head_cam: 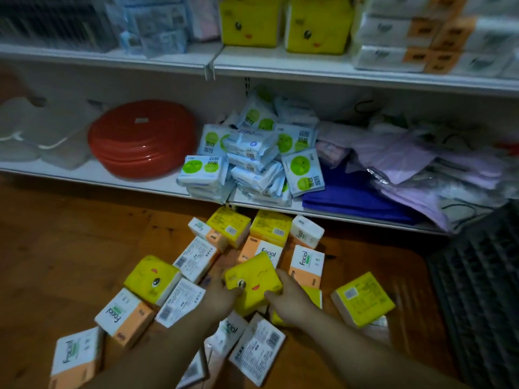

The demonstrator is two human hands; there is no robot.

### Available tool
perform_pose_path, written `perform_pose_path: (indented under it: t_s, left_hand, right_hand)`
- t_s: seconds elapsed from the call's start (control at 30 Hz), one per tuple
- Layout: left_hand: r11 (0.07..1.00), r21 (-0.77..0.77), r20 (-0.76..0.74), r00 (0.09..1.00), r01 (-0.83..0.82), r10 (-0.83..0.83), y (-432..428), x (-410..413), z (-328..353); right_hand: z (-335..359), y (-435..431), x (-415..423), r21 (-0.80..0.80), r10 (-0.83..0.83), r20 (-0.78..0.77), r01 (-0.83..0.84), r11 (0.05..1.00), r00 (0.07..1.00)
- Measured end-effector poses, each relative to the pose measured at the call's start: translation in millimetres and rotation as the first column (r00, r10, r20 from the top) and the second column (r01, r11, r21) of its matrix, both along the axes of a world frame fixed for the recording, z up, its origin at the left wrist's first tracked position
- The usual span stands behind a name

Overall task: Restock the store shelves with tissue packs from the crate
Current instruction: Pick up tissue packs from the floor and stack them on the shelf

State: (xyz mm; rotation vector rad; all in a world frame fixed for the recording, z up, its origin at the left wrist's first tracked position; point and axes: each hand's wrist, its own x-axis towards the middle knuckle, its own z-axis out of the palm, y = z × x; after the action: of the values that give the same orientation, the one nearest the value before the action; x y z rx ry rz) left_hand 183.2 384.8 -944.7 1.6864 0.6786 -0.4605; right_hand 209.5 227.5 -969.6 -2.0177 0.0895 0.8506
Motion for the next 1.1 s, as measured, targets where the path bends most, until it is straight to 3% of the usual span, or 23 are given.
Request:
perform_pose_path:
  t_s: [0.13, 0.2, 0.43, 0.6, 0.7, 0.87, 1.1]
  left_hand:
    - [0.999, 0.034, 0.27, 0.963, -0.027, 0.017, 7, 30, 54]
    - [0.995, 0.089, 0.384, 0.924, -0.038, 0.001, 14, 46, 86]
    - [0.998, 0.058, 0.677, 0.736, -0.033, -0.015, 39, 90, 222]
    - [0.998, 0.051, 0.763, 0.643, 0.045, -0.068, 59, 103, 298]
    - [0.996, 0.032, 0.771, 0.632, 0.084, -0.078, 73, 107, 319]
    - [0.988, -0.006, 0.771, 0.63, 0.151, -0.091, 92, 114, 338]
    - [0.972, 0.114, 0.739, 0.637, 0.204, -0.22, 101, 147, 348]
  right_hand:
    - [50, 7, 23, 0.028, -0.132, 0.22, 0.129, 0.991, 0.967]
    - [87, 12, 38, 0.061, -0.191, 0.345, 0.182, 0.981, 0.919]
    - [229, 36, 67, 0.178, -0.336, 0.615, 0.291, 0.94, 0.713]
    - [315, 55, 75, 0.209, -0.379, 0.68, 0.329, 0.921, 0.628]
    - [346, 69, 72, 0.204, -0.376, 0.704, 0.335, 0.92, 0.603]
    - [367, 91, 70, 0.181, -0.397, 0.693, 0.388, 0.904, 0.601]
    - [379, 94, 100, 0.165, -0.397, 0.706, 0.409, 0.898, 0.586]
